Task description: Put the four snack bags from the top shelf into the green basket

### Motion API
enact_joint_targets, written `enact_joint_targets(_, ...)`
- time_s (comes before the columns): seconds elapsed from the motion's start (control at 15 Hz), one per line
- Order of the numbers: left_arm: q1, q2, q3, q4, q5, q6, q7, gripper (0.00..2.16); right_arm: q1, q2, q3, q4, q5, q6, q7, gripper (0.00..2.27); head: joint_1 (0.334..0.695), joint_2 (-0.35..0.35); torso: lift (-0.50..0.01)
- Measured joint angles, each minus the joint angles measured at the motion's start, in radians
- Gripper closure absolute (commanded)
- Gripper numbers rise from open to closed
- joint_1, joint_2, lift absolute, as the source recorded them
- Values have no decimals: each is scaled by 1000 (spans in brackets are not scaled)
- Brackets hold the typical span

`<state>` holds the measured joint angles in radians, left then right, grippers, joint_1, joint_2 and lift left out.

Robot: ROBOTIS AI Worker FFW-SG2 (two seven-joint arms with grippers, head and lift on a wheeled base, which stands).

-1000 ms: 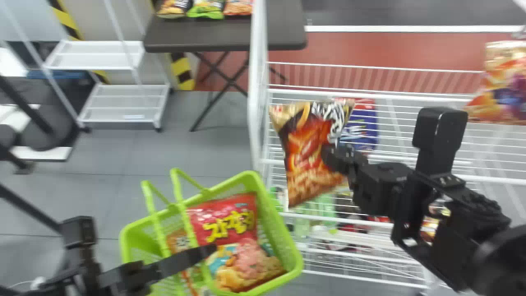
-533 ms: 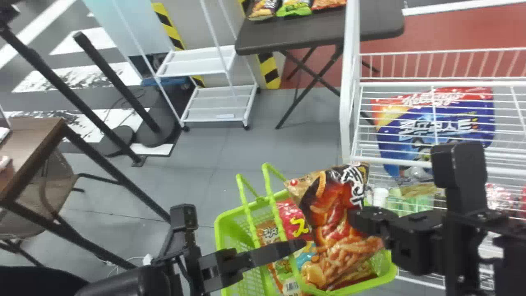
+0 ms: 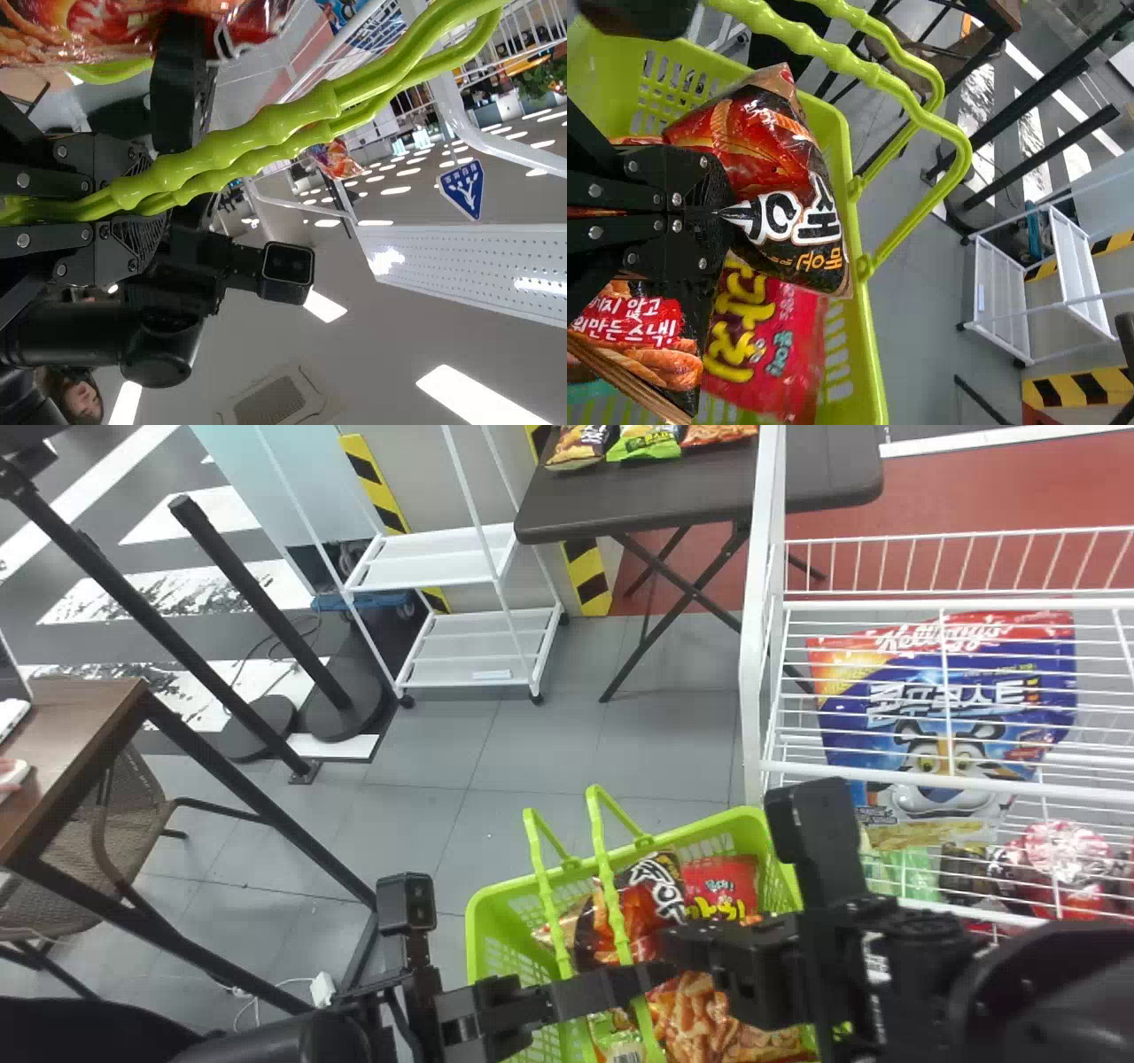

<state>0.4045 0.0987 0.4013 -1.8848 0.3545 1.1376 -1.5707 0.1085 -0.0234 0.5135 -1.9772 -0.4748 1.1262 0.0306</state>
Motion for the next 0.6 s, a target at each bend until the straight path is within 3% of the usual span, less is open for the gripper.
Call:
enact_joint_targets(0.07,4,0,0,-3,1,0,0,2148,-21,5,20,32,0,-16,0,1818,695,350,0)
enact_joint_targets(0.13,6,-1,0,-6,2,0,0,2148,-44,8,37,60,1,-25,7,1190,695,350,0)
enact_joint_targets(0.2,9,-1,-1,-9,3,0,0,2148,-62,9,47,84,-2,-29,20,360,695,350,0)
enact_joint_targets(0.27,12,-1,-1,-12,6,0,0,2148,-81,9,52,108,-14,-23,31,-2,695,350,0)
enact_joint_targets(0.47,16,-1,4,-14,9,0,0,2148,-89,-6,31,115,-43,102,39,22,695,350,0)
enact_joint_targets(0.6,16,-1,8,-14,9,0,0,2148,-51,-17,-31,25,-47,261,55,36,695,350,0)
